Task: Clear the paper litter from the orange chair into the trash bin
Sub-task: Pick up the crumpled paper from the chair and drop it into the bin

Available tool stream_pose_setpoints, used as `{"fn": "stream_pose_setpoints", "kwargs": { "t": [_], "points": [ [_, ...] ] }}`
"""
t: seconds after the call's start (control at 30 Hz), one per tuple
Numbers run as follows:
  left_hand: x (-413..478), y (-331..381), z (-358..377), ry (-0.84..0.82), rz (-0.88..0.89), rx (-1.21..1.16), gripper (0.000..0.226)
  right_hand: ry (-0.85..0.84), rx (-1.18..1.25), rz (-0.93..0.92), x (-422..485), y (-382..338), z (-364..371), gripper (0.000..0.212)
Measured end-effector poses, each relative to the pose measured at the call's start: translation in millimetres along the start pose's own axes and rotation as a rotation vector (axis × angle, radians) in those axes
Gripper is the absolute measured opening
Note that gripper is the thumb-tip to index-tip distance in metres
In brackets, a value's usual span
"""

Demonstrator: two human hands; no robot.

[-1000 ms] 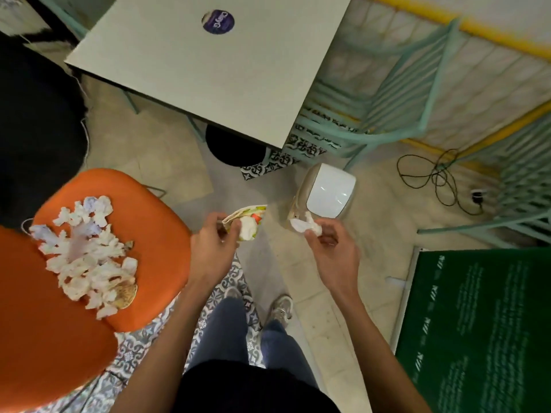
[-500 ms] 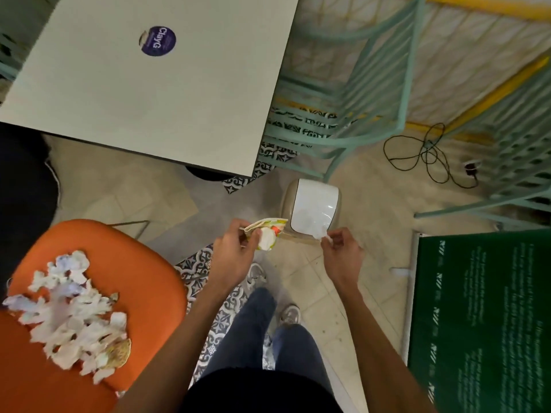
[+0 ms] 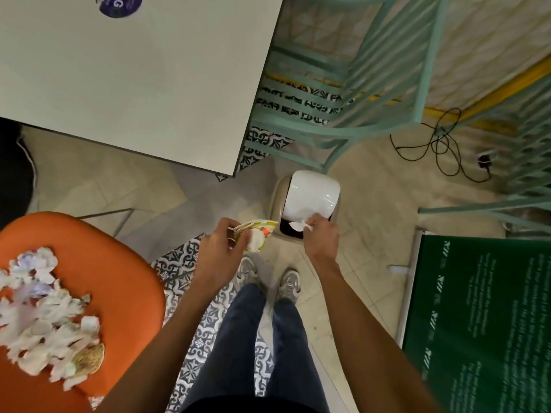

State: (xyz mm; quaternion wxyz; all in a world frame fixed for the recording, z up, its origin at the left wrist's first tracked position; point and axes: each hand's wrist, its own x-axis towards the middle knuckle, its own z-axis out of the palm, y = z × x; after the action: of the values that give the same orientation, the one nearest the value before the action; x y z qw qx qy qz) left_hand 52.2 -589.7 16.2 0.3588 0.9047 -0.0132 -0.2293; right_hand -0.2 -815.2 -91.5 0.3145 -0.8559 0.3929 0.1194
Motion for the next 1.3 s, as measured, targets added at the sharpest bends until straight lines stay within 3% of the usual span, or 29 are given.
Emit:
{"fn": "stream_pose_setpoints", "kwargs": {
  "t": [0.13,0.23,0.43,0.67,0.87,1.0,1.1,1.2,1.3],
  "points": [
    [5.7,-4.7,22.4,0.028,-0.051,-0.009,0.023,-0.035,-0.139,-0.096,13.6,1.2,3.6,0.028],
    [12.6,-8.7,42.7,0.035,-0.089,-0.042,0.022,-0.032,-0.088,-0.148,19.6,7.6,8.5,0.034],
    [32.7,-0.8,89.2,-0.019,-0.132,-0.038,0.025,-0.132,0.276,-0.085,19.8,16.6,2.1,0.033],
    [60.3,4.2,127.0,-0.096,-0.126,-0.05,0.016,-0.429,0.744,0.132,16.8,23.8,-8.8,0.026],
    [65.7,3.1,137.5,-0.152,-0.028,-0.129,0.015,-0.269,0.724,0.077,20.6,36.5,-8.3,0.028],
    [76.6,-7.5,126.8,0.034,0.023,-0.056,0.013,-0.19,0.703,0.007,26.3,44.8,-9.3,0.014],
    [90.4,-7.0,121.8,0.069,0.066,-0.012,0.035,-0.099,0.515,-0.15,27.6,49.9,-8.9,0.009],
    [109.1,-4.2,125.3,-0.074,0.024,0.067,0.078,-0.045,0.38,-0.26,28.0,45.0,-5.3,0.01],
    [123.9,-5.4,130.6,-0.207,-0.05,0.037,0.094,-0.012,0.199,-0.338,25.9,34.3,3.4,0.016]
  ]
}}
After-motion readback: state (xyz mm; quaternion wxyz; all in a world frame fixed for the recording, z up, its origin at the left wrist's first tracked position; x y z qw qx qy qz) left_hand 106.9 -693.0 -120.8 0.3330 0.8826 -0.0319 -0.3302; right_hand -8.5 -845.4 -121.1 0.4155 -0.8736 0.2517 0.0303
